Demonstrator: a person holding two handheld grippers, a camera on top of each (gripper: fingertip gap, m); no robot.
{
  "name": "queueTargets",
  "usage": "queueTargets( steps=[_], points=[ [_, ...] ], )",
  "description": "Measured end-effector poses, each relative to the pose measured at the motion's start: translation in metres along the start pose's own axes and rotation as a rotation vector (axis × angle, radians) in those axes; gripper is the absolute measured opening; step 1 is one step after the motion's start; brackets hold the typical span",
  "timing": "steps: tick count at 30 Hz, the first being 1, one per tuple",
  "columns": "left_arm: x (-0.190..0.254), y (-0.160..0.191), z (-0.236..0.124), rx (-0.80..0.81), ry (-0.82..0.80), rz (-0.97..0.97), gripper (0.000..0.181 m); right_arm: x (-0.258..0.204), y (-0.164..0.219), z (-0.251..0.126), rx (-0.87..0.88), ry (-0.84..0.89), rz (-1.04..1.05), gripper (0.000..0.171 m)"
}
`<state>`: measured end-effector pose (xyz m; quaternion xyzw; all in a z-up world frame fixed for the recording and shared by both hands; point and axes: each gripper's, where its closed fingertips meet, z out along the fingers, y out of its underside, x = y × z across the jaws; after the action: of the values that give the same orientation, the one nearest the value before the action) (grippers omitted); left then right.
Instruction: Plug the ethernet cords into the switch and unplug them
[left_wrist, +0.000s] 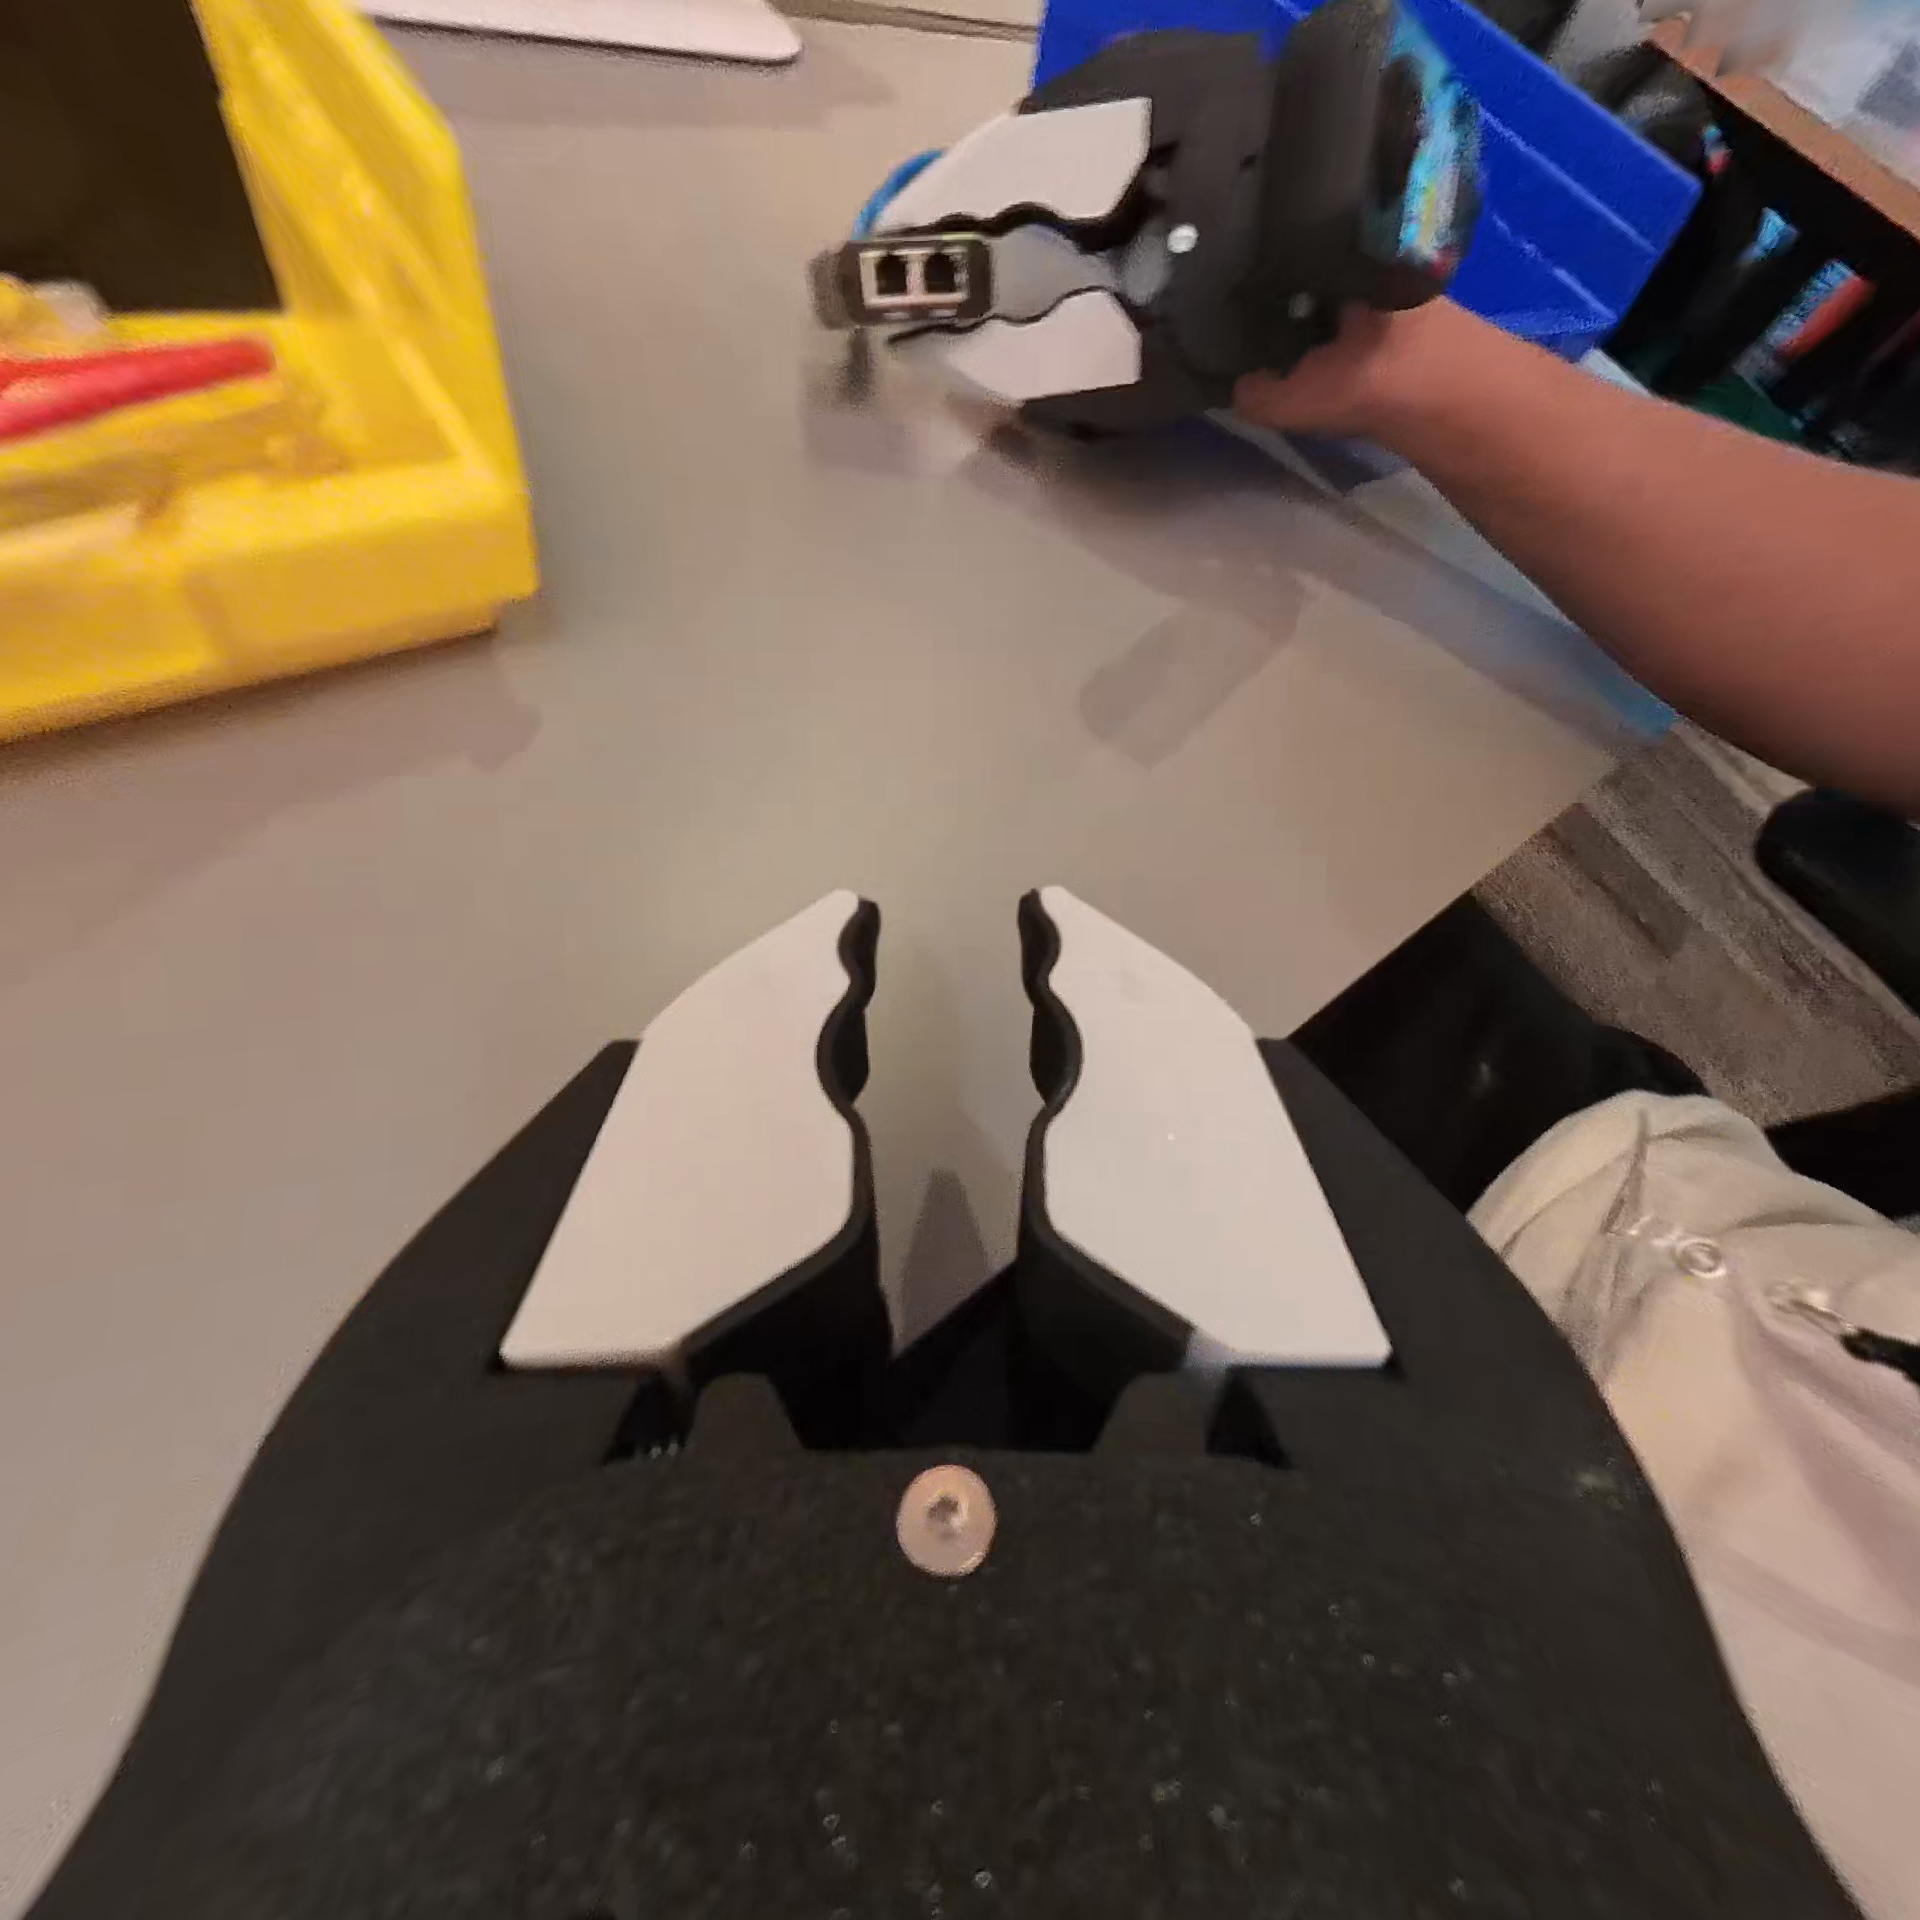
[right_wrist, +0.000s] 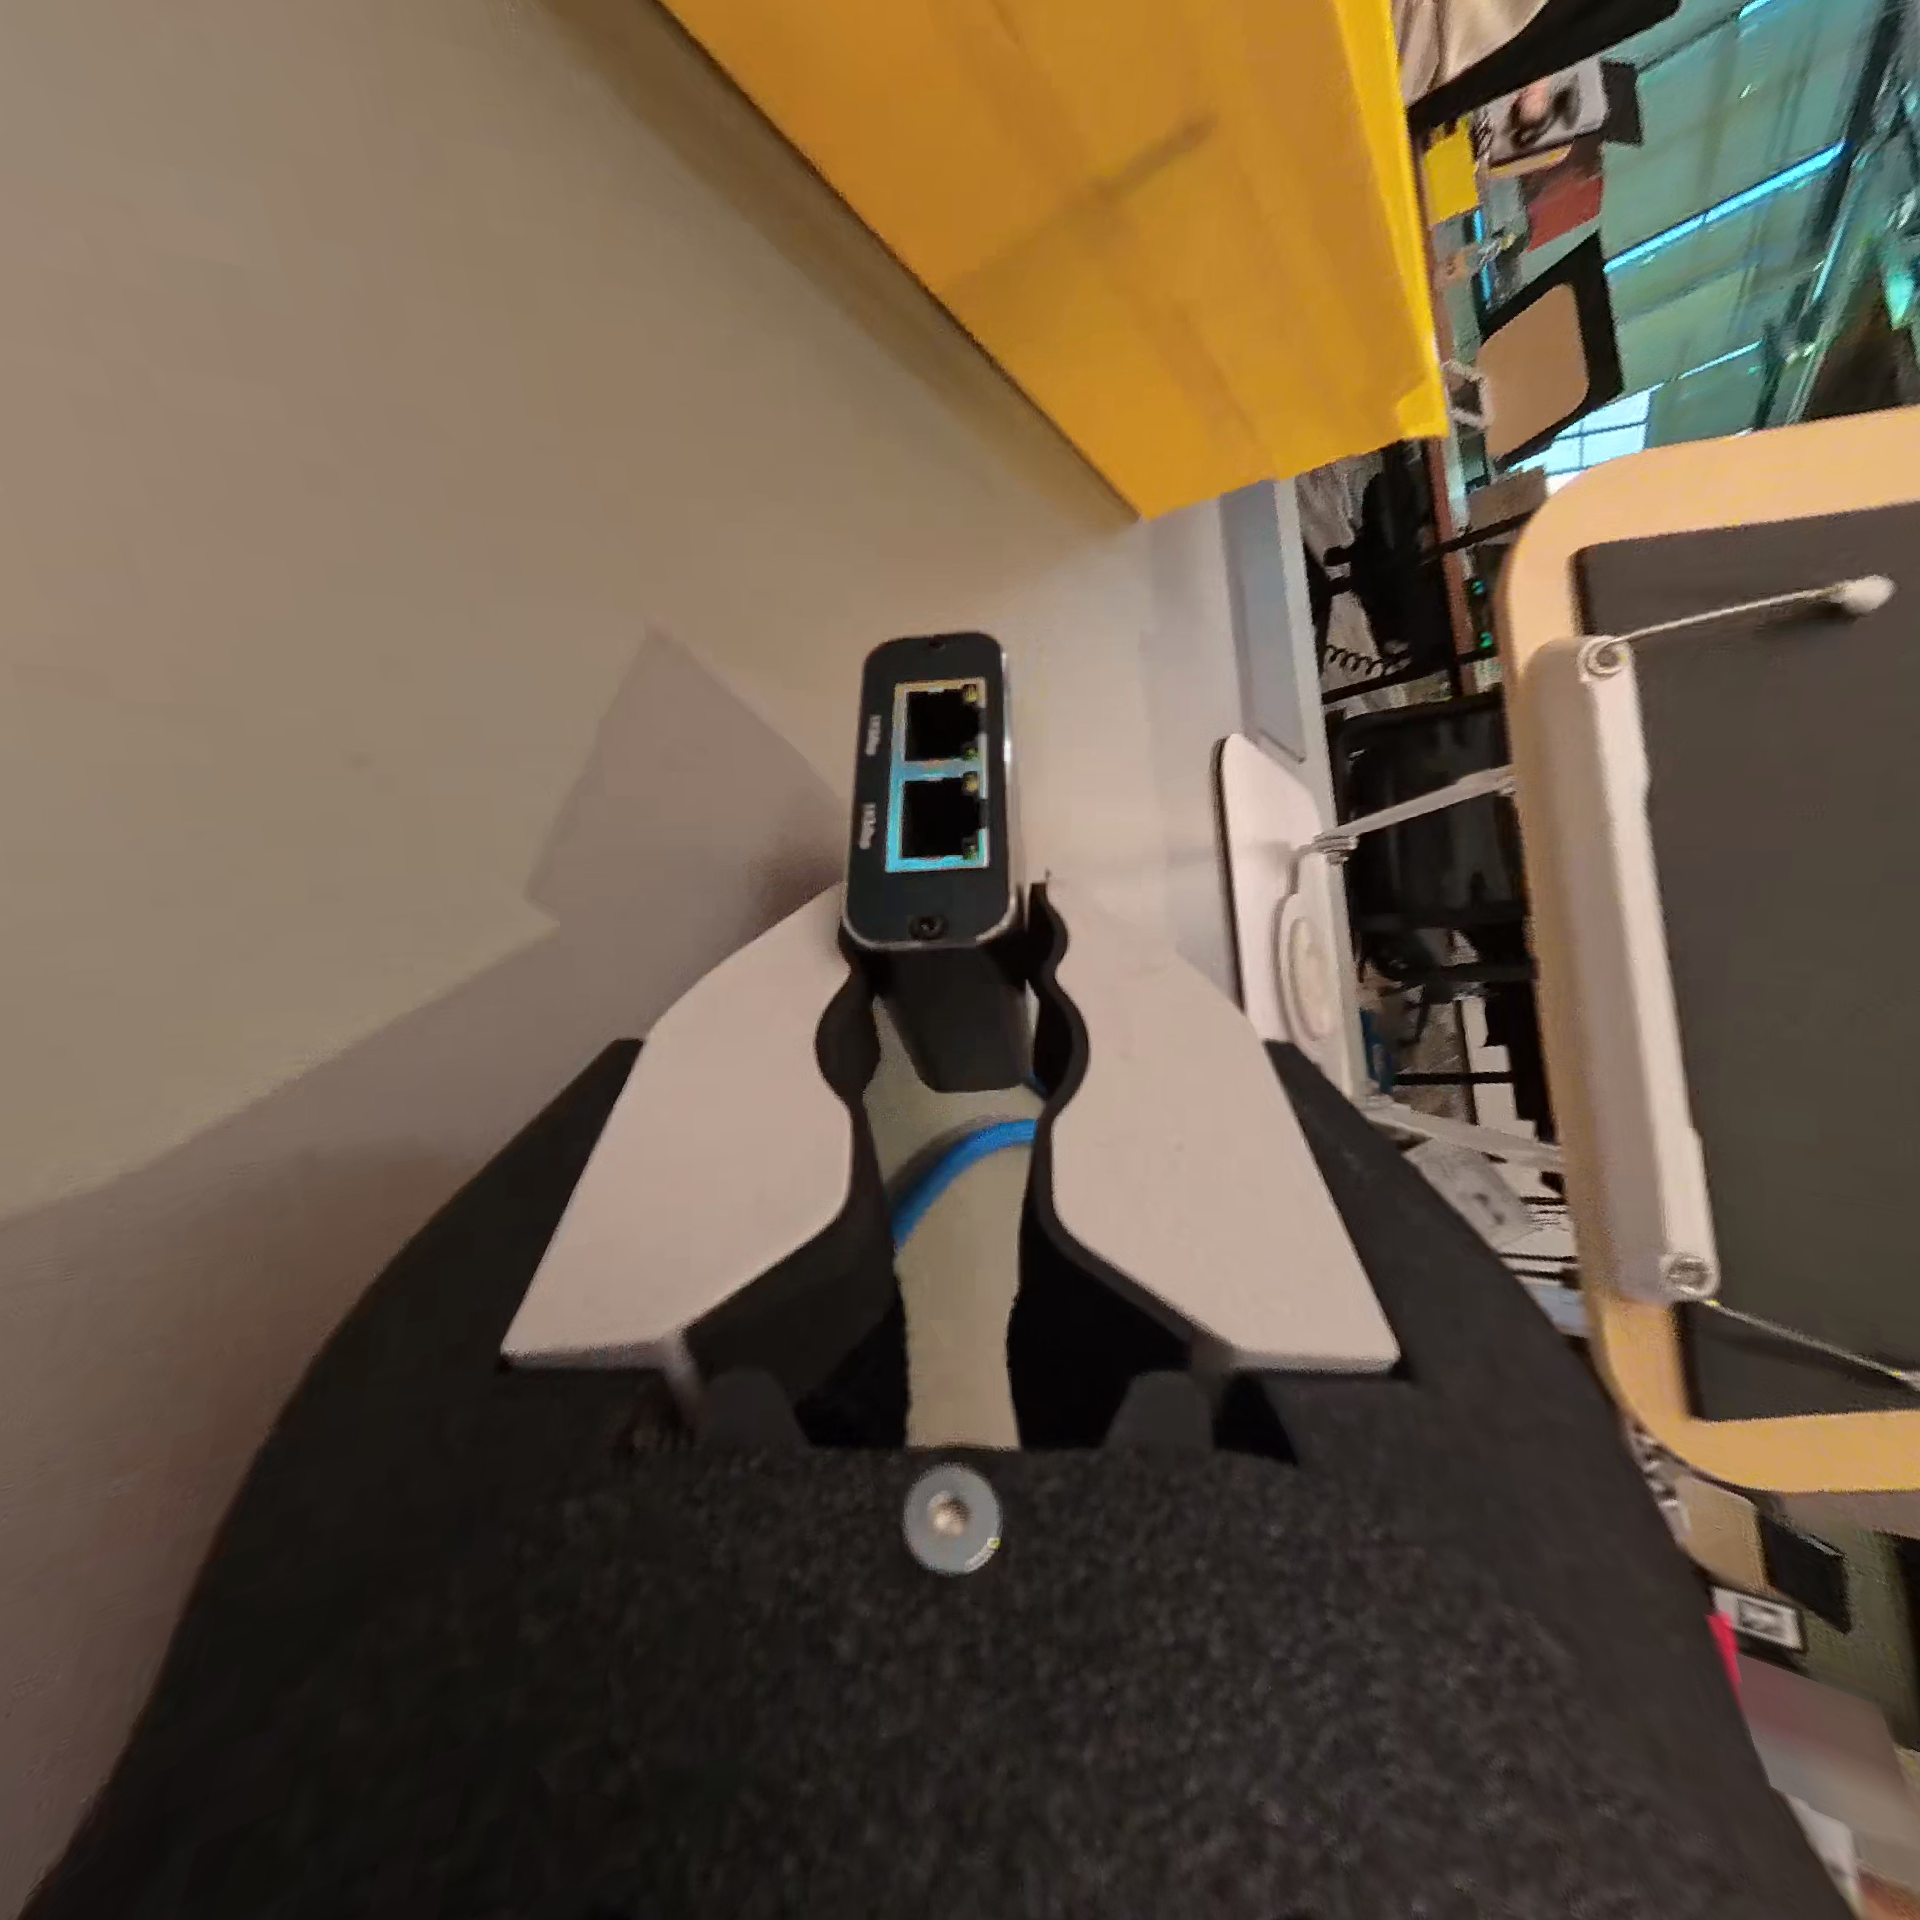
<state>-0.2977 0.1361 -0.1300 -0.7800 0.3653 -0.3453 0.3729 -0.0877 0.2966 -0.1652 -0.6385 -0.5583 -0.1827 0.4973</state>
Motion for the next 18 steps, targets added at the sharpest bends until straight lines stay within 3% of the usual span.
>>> queueTargets(
  steps=[8, 10, 18],
  points=[
    [-0.026, 0.009, -0.007, 0.008, -0.07, -0.002, 0.033, -0.02, -0.001, -0.003, -0.057, -0.154, 0.196, 0.044],
    [-0.04, 0.002, -0.011, -0.019, -0.105, 0.077, 0.036, -0.026, -0.008, -0.015, -0.058, -0.214, 0.277, 0.057],
    [-0.124, -0.063, -0.015, -0.231, -0.253, 0.57, 0.044, -0.049, -0.071, -0.097, 0.181, -0.227, 0.637, 0.053]
  ],
)
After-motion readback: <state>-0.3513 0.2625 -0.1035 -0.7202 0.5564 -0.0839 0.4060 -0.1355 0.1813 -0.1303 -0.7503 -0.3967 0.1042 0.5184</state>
